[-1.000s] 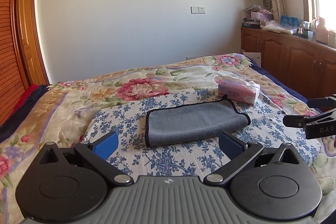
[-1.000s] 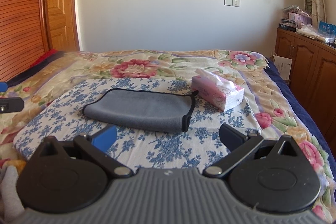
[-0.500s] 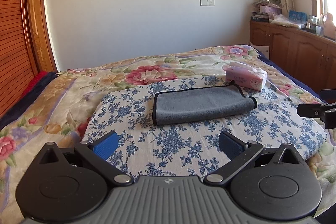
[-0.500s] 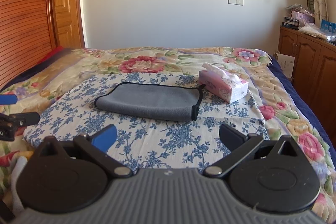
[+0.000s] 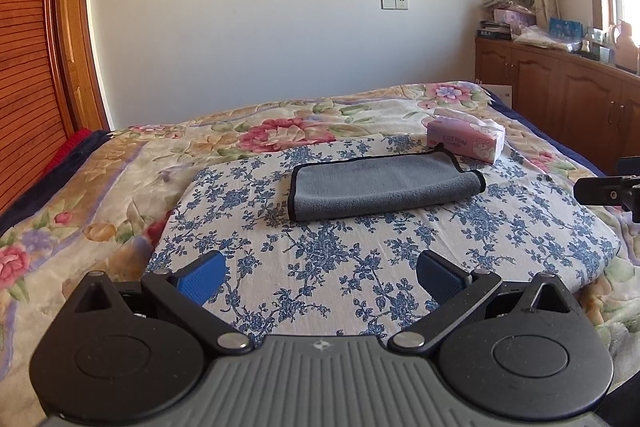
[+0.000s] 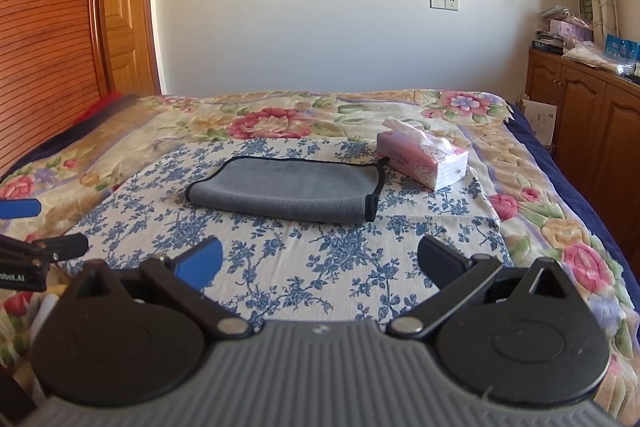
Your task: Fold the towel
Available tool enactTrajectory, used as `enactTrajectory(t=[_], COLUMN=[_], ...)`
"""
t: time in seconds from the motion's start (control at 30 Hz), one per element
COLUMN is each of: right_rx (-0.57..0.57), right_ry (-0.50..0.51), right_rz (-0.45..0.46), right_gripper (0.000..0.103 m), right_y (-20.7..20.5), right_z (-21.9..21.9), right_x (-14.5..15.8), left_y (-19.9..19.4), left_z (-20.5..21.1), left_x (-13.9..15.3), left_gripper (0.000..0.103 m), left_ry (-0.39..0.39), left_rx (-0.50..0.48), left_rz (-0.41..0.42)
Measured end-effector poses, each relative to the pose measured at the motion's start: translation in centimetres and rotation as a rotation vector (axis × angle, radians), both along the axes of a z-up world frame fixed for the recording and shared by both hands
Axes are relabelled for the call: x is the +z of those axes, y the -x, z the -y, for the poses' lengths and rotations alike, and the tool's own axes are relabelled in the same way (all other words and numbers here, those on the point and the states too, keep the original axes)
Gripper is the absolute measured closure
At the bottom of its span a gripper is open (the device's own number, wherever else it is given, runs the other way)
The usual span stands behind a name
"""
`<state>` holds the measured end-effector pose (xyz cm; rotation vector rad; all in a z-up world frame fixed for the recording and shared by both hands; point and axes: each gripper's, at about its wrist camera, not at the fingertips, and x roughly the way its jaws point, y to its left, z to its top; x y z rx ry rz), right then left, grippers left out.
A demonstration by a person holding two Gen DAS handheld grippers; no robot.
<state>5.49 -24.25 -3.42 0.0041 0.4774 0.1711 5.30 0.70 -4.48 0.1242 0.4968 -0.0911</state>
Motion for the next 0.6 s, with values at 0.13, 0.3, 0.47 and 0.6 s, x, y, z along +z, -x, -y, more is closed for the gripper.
enactTrajectory(t=[0.13, 0.3, 0.47, 0.6], right_rx=[-0.006, -0.017, -0.043, -0.061], right_ry=[0.002, 0.014, 0.001, -0.002], right_rz=[0.012, 0.033, 0.020, 0.028], right_gripper=[0.000, 0.000, 0.000, 0.000], right_y=[0.6, 0.8, 0.4, 0.4], right_z=[0.1, 0.1, 0.5, 0.7], right_x=[0.2, 0.2, -0.2, -0.3], left_y=[0.6, 1.1, 1.2, 1.4], left_z=[-0.2, -0.4, -0.6, -0.7], left_x=[0.1, 0.1, 0.3, 0.4], left_gripper=[0.000, 0.000, 0.000, 0.000], left_ry=[0.000, -0.007, 0.000, 0.008], left_rx=[0.017, 0.031, 0.043, 0.049], left_rz=[0.014, 0.036, 0.050, 0.065])
